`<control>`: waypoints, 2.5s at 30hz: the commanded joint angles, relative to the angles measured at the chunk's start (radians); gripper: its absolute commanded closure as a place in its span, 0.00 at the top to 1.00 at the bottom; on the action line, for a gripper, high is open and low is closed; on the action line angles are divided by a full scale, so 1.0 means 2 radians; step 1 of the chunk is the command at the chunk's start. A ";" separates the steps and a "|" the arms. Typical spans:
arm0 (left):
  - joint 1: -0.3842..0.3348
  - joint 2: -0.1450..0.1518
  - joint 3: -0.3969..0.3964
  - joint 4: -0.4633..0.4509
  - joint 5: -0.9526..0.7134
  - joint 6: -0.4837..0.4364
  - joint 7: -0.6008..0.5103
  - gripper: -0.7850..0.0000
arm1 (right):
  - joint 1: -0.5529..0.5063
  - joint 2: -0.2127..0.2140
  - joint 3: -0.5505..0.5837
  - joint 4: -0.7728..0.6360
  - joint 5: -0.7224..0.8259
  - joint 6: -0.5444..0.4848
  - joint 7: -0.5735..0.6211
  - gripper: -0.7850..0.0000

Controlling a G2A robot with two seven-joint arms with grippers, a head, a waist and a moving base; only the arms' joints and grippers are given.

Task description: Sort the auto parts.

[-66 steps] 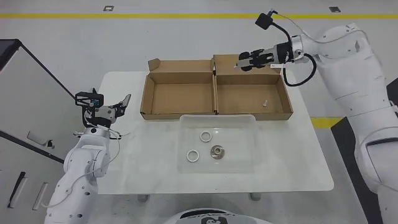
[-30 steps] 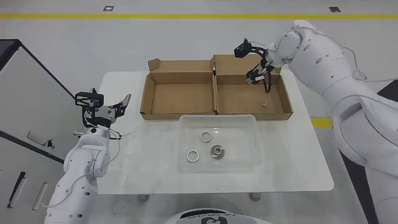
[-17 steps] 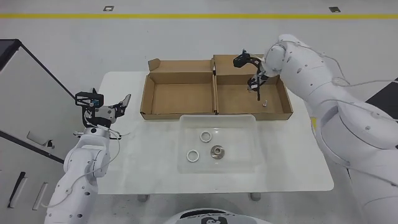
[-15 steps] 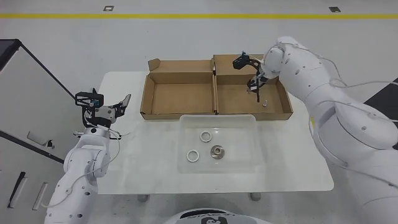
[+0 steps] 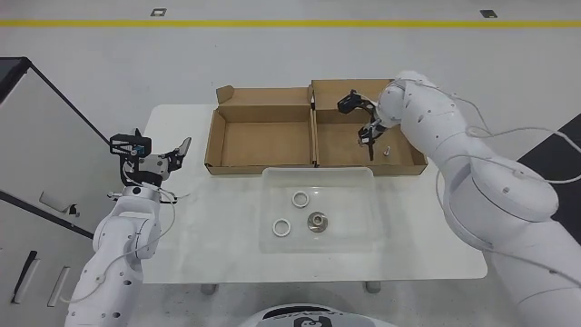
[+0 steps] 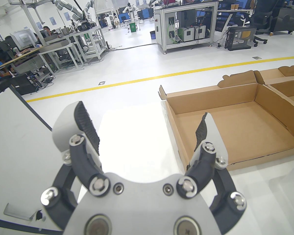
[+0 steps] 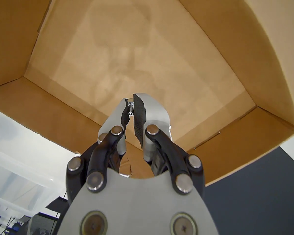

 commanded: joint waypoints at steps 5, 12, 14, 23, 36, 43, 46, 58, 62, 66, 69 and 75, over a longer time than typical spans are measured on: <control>0.000 0.000 0.000 0.000 0.000 0.000 0.000 1.00 | -0.004 -0.008 0.001 0.011 -0.010 0.001 -0.005 0.00; 0.000 0.000 0.000 0.000 0.000 0.000 0.000 1.00 | -0.011 -0.016 0.000 0.024 -0.029 0.008 -0.017 0.00; 0.000 0.000 0.000 0.000 0.000 0.000 0.000 1.00 | -0.013 -0.018 0.000 0.028 -0.033 0.009 -0.019 0.00; 0.000 0.000 0.000 0.000 0.000 0.000 0.000 1.00 | -0.019 -0.025 0.007 0.045 -0.038 0.011 -0.027 0.00; 0.000 0.000 0.000 0.000 0.000 0.000 0.000 1.00 | -0.033 -0.028 0.016 0.059 -0.050 0.003 -0.065 0.44; 0.000 0.000 0.000 0.000 0.000 0.000 0.000 1.00 | -0.027 -0.026 0.024 0.059 -0.052 -0.008 -0.095 0.63; 0.000 0.000 0.000 0.000 0.000 0.000 0.000 1.00 | -0.020 -0.025 0.029 0.060 -0.050 -0.013 -0.102 0.78; 0.000 0.000 0.000 0.000 0.000 0.000 0.000 1.00 | 0.007 -0.013 0.063 0.066 -0.012 -0.065 -0.137 1.00; 0.000 0.000 0.000 0.000 0.000 0.000 0.000 1.00 | 0.015 -0.005 0.079 0.066 0.011 -0.096 -0.152 1.00; 0.000 0.000 0.000 0.000 0.000 0.000 0.000 1.00 | 0.022 0.007 0.092 0.070 0.024 -0.132 -0.172 1.00; 0.000 0.000 0.000 0.000 0.000 0.000 0.000 1.00 | 0.023 0.016 0.103 0.068 0.037 -0.162 -0.193 1.00; 0.000 0.000 0.000 0.000 0.000 0.000 0.000 1.00 | 0.012 0.036 0.130 0.056 0.075 -0.225 -0.227 1.00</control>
